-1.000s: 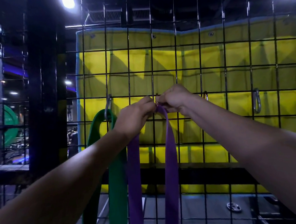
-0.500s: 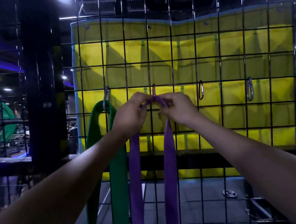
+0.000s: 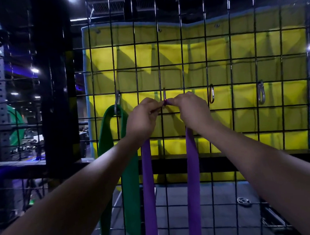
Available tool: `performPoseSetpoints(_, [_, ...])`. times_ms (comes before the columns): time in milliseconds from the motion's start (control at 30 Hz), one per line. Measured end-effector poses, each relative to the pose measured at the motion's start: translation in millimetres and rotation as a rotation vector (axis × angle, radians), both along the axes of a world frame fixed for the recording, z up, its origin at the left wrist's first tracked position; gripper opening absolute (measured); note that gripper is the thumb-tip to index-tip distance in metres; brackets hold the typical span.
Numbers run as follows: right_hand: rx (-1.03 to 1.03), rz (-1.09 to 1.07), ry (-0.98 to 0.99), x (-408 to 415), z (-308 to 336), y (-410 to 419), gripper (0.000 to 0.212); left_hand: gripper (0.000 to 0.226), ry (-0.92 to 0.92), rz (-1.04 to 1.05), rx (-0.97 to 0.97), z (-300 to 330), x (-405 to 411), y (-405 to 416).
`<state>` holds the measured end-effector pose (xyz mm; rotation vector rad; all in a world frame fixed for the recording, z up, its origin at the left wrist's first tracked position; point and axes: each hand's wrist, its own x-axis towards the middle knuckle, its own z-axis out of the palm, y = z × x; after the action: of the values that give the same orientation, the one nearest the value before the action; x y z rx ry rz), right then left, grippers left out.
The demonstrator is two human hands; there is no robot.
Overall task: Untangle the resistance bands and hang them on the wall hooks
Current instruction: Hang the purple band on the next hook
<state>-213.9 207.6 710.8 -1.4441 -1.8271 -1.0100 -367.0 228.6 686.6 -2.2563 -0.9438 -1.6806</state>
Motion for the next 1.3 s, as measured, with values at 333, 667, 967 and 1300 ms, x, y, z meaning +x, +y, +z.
performPoseSetpoints(333, [-0.039,0.199,0.261,-2,8,7,0.025,0.032,-0.027,0.112,-0.095,20,19,2])
performPoseSetpoints(667, [0.037,0.303,0.228,-4,12,19,0.03,0.031,-0.017,0.059,-0.041,31,13,14])
performPoseSetpoints(967, [0.056,0.228,0.199,-2,-11,9,0.035,0.036,0.017,0.105,-0.016,5,17,7])
performPoseSetpoints(1300, [-0.251,0.295,0.53,5,-87,-31,0.066,0.069,-0.114,-0.049,-0.301,-81,3,-24])
